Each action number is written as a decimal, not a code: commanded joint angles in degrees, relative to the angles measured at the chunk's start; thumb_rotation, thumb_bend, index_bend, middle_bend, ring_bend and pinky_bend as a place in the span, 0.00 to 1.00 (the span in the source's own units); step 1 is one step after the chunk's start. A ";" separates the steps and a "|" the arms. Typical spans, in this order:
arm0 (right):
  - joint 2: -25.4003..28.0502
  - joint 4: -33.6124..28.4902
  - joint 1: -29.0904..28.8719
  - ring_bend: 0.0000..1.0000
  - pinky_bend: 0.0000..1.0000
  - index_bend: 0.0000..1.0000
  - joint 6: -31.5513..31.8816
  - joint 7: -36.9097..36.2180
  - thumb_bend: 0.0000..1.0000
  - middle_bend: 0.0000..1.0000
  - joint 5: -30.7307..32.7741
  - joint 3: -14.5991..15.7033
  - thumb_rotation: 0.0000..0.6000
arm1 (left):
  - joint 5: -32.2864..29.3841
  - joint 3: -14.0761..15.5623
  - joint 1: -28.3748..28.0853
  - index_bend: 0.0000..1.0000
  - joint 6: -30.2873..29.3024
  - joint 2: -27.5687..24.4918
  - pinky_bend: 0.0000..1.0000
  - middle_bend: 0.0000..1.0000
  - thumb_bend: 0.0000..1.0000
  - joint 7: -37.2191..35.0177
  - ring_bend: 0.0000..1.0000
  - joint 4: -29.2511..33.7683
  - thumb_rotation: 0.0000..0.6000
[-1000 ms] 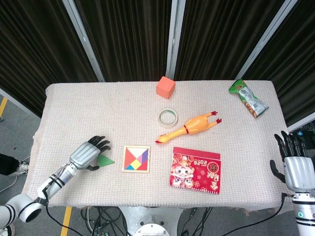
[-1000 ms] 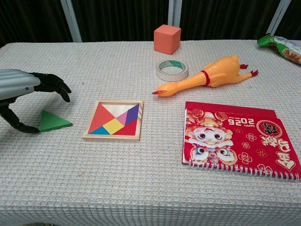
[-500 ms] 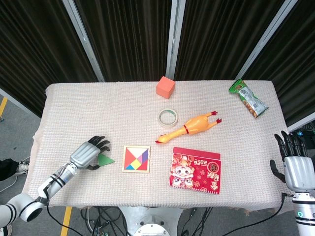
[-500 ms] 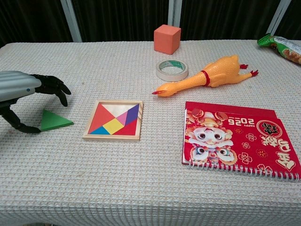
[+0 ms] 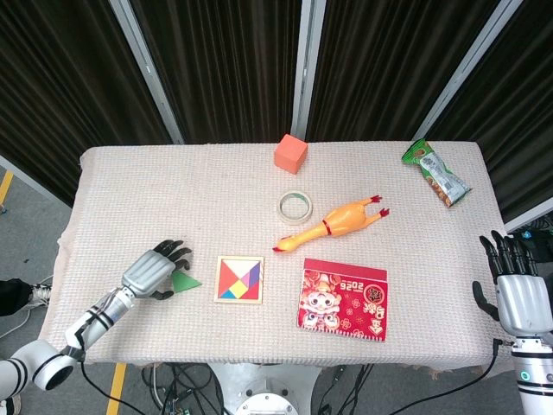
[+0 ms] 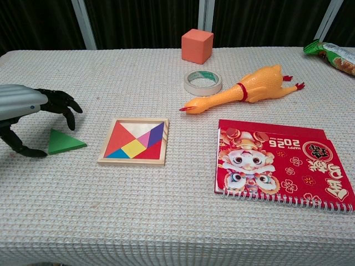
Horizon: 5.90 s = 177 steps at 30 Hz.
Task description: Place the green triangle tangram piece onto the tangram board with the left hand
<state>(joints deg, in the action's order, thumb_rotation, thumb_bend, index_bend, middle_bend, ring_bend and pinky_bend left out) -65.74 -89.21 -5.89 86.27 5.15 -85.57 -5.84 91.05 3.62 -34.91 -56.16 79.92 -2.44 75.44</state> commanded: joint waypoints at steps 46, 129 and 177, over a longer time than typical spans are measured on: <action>-0.34 1.33 -0.39 0.00 0.00 0.00 -1.30 -1.52 0.35 0.00 1.67 -0.40 1.00 | -7.40 -2.98 0.56 0.41 1.05 -3.80 0.10 0.12 0.26 0.76 0.00 9.11 1.00; -0.62 5.27 -0.24 0.00 0.00 0.00 -1.98 -7.20 0.35 0.00 2.43 -0.51 1.00 | -55.15 -14.98 -13.93 0.43 -6.91 17.33 0.08 0.12 0.28 43.21 0.00 19.14 1.00; -0.68 6.00 -0.28 0.00 0.00 0.00 -2.63 -8.10 0.35 0.00 2.93 -0.61 1.00 | -57.06 -13.57 -15.28 0.31 -7.19 17.33 0.08 0.12 0.27 43.97 0.00 19.74 1.00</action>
<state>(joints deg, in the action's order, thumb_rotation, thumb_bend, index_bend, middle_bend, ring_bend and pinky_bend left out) -66.42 -83.21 -6.17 83.64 -2.95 -82.65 -6.45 34.07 -9.98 -50.14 -63.44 97.30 41.52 95.12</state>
